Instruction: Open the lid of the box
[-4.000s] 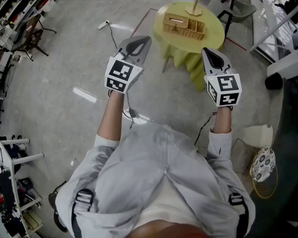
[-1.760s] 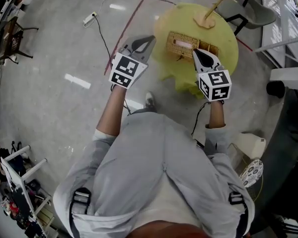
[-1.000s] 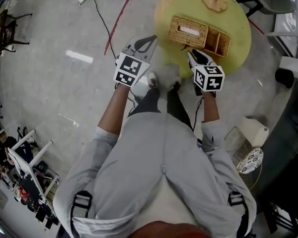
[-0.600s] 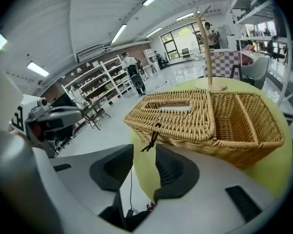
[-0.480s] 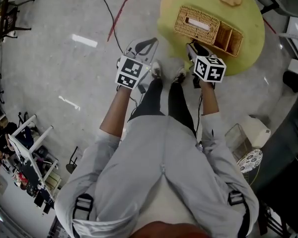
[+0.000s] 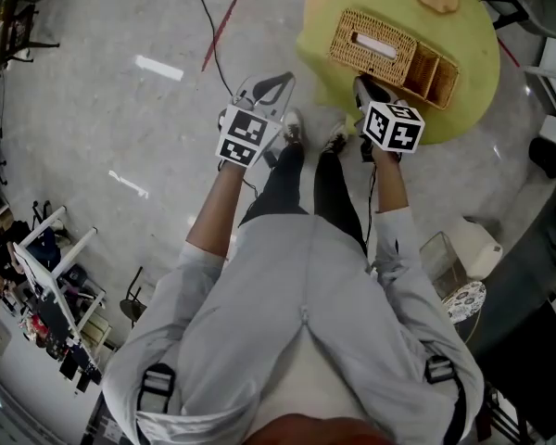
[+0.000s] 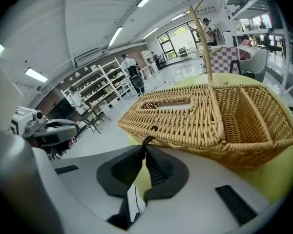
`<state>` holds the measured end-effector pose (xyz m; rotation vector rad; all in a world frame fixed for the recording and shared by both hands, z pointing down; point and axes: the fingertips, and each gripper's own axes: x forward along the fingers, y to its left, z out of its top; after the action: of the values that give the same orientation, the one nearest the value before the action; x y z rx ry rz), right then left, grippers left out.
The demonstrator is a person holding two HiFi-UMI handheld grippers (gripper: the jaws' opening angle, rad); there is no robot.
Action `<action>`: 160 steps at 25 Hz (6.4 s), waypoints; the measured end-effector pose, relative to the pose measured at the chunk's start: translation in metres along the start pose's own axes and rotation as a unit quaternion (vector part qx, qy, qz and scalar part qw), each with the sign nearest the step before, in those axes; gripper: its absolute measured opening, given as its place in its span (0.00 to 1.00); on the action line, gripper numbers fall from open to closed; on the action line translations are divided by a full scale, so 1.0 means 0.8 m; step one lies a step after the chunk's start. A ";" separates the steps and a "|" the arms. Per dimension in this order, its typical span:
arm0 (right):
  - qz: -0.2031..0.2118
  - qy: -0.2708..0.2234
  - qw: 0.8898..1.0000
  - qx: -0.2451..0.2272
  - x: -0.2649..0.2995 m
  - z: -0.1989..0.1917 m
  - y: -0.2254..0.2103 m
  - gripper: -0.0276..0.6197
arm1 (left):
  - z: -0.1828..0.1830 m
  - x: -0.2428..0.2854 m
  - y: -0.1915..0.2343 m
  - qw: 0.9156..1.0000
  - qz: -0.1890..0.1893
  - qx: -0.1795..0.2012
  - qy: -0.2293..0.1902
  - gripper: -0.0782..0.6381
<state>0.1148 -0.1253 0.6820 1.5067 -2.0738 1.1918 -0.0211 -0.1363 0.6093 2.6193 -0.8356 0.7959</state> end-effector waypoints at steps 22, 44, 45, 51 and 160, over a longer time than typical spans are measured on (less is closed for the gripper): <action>-0.060 -0.044 0.994 -0.085 -0.079 0.121 0.025 0.10 | 0.131 -0.010 0.034 0.995 -0.040 0.038 -0.085 0.15; -0.021 -0.025 0.984 -0.174 -0.009 0.303 -0.075 0.10 | 0.243 0.085 0.096 0.995 0.043 0.018 -0.087 0.15; -0.020 -0.018 0.983 -0.182 -0.001 0.305 -0.080 0.10 | 0.242 0.090 0.098 0.995 0.045 0.015 -0.084 0.15; 0.003 0.021 0.983 -0.183 0.043 0.307 -0.106 0.10 | 0.231 0.121 0.112 0.996 0.059 -0.005 -0.064 0.15; -0.116 -0.236 0.922 -0.285 -0.312 0.285 0.177 0.08 | 0.326 -0.192 0.009 0.957 0.001 0.172 -0.235 0.15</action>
<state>0.1357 -0.1289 0.3159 1.7669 -2.1639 0.0996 -0.0207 -0.1803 0.3097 3.1878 -0.8787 0.3331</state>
